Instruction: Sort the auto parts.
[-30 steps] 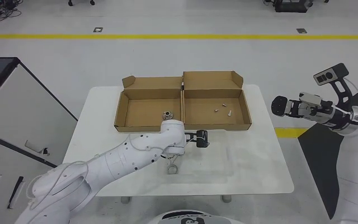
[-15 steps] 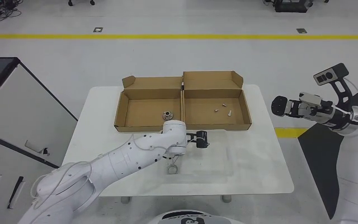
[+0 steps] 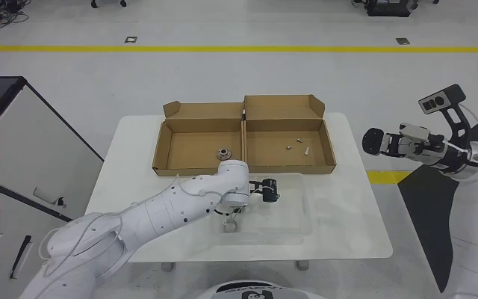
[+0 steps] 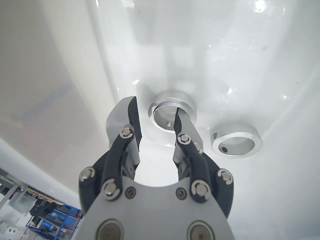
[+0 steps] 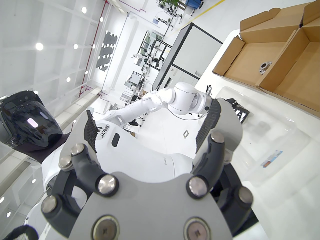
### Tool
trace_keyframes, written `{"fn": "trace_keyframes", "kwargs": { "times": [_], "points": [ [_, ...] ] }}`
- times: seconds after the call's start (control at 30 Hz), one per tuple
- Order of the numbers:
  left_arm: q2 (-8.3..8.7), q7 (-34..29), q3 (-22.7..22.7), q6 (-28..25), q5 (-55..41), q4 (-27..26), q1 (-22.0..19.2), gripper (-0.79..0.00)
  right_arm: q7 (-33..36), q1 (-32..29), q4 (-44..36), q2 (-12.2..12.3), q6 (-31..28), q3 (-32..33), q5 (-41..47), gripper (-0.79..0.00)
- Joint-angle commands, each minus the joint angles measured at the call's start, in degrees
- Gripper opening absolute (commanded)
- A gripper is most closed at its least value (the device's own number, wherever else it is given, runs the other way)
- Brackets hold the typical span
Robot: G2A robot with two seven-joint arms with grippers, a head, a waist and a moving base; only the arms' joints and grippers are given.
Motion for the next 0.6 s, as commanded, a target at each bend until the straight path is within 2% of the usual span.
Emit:
{"fn": "trace_keyframes", "kwargs": {
  "times": [0.0,0.23,0.43,0.57],
  "points": [
    [0.18,-0.1,0.55,0.11,-1.39,-0.12,-0.66,-0.446,0.0,0.0,0.0,0.0,0.0,0.0,0.0,0.0],
    [0.23,-0.08,1.54,0.09,-2.71,0.87,-2.22,-0.48,0.0,0.0,0.0,0.0,0.0,0.0,0.0,0.0],
    [-0.64,0.62,1.7,-0.61,-2.99,2.75,-2.53,-0.533,0.0,0.0,0.0,0.0,0.0,0.0,0.0,0.0],
    [-1.26,0.91,1.93,-0.9,-3.24,3.81,-2.78,-0.539,0.0,0.0,0.0,0.0,0.0,0.0,0.0,0.0]
  ]
}}
